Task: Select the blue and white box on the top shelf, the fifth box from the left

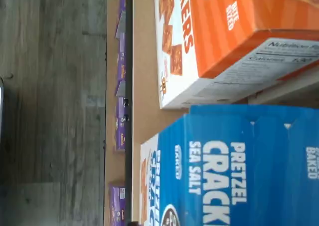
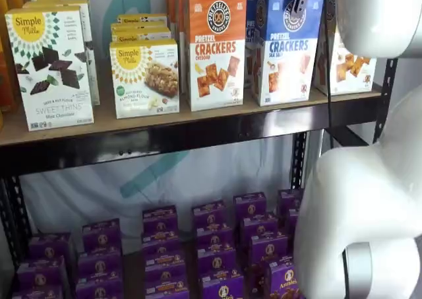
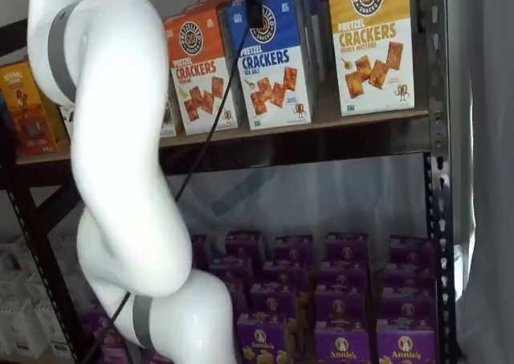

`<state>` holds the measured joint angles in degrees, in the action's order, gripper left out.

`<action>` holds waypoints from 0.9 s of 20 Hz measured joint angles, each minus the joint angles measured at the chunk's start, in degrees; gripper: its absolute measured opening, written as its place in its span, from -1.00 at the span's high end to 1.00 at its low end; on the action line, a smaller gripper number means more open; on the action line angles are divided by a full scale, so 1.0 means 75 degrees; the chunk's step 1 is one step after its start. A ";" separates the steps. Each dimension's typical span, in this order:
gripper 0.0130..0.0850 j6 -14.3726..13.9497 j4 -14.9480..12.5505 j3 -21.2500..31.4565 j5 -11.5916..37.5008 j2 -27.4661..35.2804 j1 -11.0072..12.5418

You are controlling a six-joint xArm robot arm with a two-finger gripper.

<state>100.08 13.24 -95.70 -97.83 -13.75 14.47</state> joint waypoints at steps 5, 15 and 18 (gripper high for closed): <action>-1.00 -0.0078 -0.0274 0.0126 -0.0024 -0.0080 -0.0182; -0.89 -0.0191 -0.0341 0.0458 0.0093 -0.0219 -0.0339; -0.67 -0.0184 -0.0323 0.0474 0.0102 -0.0217 -0.0328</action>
<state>98.70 10.82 -92.14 -97.06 -15.39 12.02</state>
